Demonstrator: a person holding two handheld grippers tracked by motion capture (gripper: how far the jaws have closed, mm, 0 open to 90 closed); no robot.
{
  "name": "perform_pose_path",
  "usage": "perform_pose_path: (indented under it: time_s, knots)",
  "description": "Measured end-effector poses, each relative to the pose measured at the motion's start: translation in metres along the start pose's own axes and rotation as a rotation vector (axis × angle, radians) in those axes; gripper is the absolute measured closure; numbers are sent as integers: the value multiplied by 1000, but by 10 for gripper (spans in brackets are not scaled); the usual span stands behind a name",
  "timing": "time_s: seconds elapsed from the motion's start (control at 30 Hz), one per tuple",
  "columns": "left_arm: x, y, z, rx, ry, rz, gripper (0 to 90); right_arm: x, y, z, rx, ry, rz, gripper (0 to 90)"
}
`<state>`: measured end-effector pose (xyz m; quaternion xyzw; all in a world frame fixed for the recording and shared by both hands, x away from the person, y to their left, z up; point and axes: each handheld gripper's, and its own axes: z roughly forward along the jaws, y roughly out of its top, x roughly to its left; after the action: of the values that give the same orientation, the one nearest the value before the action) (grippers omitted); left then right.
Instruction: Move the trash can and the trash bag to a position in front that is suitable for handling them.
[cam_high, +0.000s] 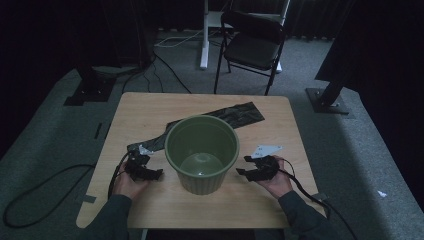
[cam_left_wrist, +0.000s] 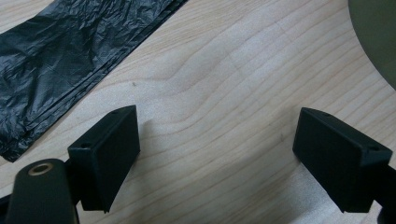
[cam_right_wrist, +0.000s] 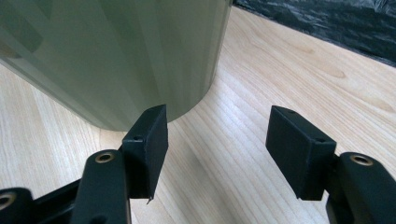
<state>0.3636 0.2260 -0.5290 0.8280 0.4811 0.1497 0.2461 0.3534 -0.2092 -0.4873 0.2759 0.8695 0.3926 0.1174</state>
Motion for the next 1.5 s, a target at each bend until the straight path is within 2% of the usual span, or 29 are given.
perform_pose_path:
  time_s: [0.2,0.23,0.3,0.33,0.43,0.5,0.57,0.6,0.7,0.73,0.77,0.83,0.87,0.93,1.0,1.1,1.13,1.23,1.3,1.37,1.5]
  knots:
    - [-1,0,0,3,12,-18,145,1,0,1,13,0,-5,395]
    - [-1,0,-1,-2,16,-26,177,1,-1,0,14,2,-4,411]
    - [1,-1,-4,-15,21,-32,307,0,-1,0,13,2,1,421]
    - [2,-1,-4,-18,24,-35,307,0,-1,0,13,2,1,421]
    - [5,-1,-6,-20,25,-39,435,-1,-2,-1,14,5,1,436]
    - [4,0,-6,-16,21,-40,449,-1,-2,-2,13,3,2,437]
    - [4,1,-7,-14,-4,-34,495,-1,-3,-3,9,1,0,458]
    - [1,2,-7,-12,-24,-17,510,-1,-3,-5,3,1,5,461]
    - [-2,3,-10,-28,-43,-8,512,-2,-3,-6,-4,4,8,482]
    - [-4,5,-15,-58,-74,-4,512,-2,-3,-7,-6,2,7,500]
    - [-4,5,-15,-58,-74,-4,512,-2,-3,-7,-6,2,7,500]
    - [-7,7,-21,-94,-114,3,512,-1,-3,-7,-7,0,4,513]
    - [-11,9,-28,-132,-153,6,512,0,-3,-7,-6,-3,-4,532]
    - [-13,10,-31,-149,-167,10,511,0,-3,-7,-6,-5,-5,541]
    - [-18,15,-41,-191,-171,32,512,1,-2,-7,-10,-6,-9,559]
    - [-21,18,-44,-220,-195,20,512,0,-2,-7,-10,-1,-4,578]
    - [-26,21,-48,-231,-202,45,523,0,0,-8,-9,6,6,580]
    - [-34,24,-52,-244,-209,77,533,2,2,-10,-23,8,-2,581]
    - [-36,25,-53,-252,-215,80,547,2,2,-10,-26,11,-5,580]
    - [-40,26,-55,-257,-198,91,550,3,2,-11,-27,19,-7,575]
    - [-46,29,-57,-265,-210,97,560,5,3,-12,-33,31,-18,570]
